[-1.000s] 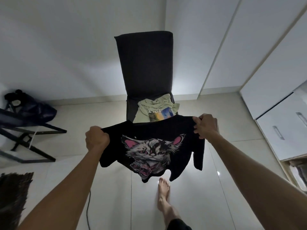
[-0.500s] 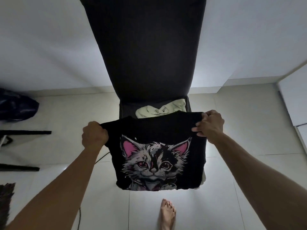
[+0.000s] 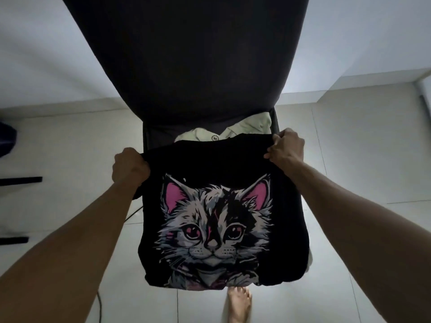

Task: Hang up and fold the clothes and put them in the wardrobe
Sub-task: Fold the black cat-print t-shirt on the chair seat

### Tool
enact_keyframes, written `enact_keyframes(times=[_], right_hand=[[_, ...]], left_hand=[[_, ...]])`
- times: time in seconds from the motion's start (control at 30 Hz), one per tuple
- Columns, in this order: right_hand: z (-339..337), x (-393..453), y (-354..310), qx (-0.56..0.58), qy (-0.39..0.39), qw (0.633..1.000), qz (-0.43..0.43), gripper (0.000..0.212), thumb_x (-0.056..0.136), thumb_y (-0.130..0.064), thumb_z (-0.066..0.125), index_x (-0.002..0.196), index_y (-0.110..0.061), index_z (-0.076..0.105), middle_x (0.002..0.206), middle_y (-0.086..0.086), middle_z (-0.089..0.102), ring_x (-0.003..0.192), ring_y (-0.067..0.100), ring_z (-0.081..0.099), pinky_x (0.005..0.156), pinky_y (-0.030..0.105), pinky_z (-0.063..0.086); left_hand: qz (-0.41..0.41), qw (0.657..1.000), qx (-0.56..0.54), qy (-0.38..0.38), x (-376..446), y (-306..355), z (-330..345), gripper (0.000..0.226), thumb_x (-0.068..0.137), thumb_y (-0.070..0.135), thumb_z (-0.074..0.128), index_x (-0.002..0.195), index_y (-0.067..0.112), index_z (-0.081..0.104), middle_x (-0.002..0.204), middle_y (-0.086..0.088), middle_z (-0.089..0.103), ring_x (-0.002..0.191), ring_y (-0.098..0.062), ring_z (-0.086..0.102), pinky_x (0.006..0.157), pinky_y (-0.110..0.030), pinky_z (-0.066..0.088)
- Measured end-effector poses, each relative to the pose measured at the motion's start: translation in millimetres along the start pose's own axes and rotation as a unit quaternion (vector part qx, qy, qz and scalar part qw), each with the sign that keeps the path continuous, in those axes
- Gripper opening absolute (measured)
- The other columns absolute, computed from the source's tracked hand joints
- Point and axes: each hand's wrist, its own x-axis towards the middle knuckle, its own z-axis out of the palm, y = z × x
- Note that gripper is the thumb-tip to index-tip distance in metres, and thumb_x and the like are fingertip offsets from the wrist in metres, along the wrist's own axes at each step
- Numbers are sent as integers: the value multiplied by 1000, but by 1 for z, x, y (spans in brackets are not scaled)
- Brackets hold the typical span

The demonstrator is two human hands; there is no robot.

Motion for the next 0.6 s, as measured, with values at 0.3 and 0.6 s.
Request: enact_keyframes(times=[0.3, 0.6], right_hand=[[35, -99, 32, -116, 31, 974, -192, 49, 98, -25, 57, 144, -19, 41, 146, 10, 41, 130, 28, 43, 101, 46, 46], [60, -148, 78, -267, -35, 963, -23, 61, 102, -62, 8, 155, -43, -16, 164, -7, -26, 150, 22, -29, 123, 57, -3]], left_hand=[[380, 896, 227, -31, -78, -23, 35, 54, 97, 30, 54, 146, 16, 38, 140, -17, 44, 122, -37, 46, 91, -50, 44], [538, 762, 318, -169, -38, -4, 30, 74, 97, 61, 38, 157, 41, 2, 166, 2, -1, 152, -21, 4, 110, -56, 35]])
